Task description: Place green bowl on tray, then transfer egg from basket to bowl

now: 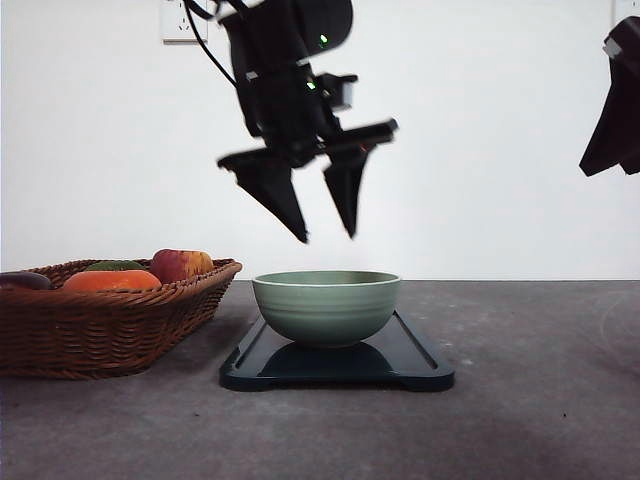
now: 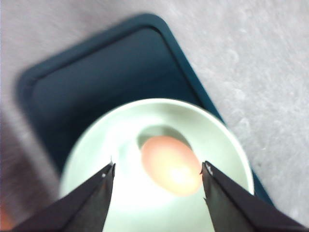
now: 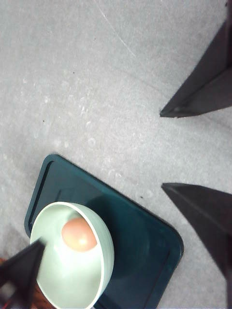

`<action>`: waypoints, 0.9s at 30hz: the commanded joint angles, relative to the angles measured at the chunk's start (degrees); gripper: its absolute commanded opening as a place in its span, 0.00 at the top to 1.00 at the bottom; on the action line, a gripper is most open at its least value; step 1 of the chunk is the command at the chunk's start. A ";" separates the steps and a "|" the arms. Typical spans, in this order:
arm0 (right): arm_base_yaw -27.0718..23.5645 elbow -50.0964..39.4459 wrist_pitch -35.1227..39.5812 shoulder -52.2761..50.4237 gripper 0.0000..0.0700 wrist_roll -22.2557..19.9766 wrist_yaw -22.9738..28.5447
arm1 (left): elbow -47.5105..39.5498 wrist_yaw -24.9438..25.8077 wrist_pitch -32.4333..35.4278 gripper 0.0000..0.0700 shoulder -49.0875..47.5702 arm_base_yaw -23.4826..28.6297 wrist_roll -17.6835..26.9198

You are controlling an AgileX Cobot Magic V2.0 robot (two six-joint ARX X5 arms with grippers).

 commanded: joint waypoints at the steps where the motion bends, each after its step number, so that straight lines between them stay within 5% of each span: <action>1: 0.31 0.13 0.27 0.37 0.63 -0.48 -0.05 | 0.80 -1.71 -0.12 0.48 -2.70 -0.25 1.39; 12: 0.31 0.13 0.68 0.37 0.63 -0.36 -0.38 | -12.49 -3.53 3.44 0.48 -20.55 0.83 2.69; 27: 0.31 0.12 0.70 0.37 0.63 -0.35 -1.90 | -44.66 -3.47 11.10 0.50 -49.42 8.08 3.19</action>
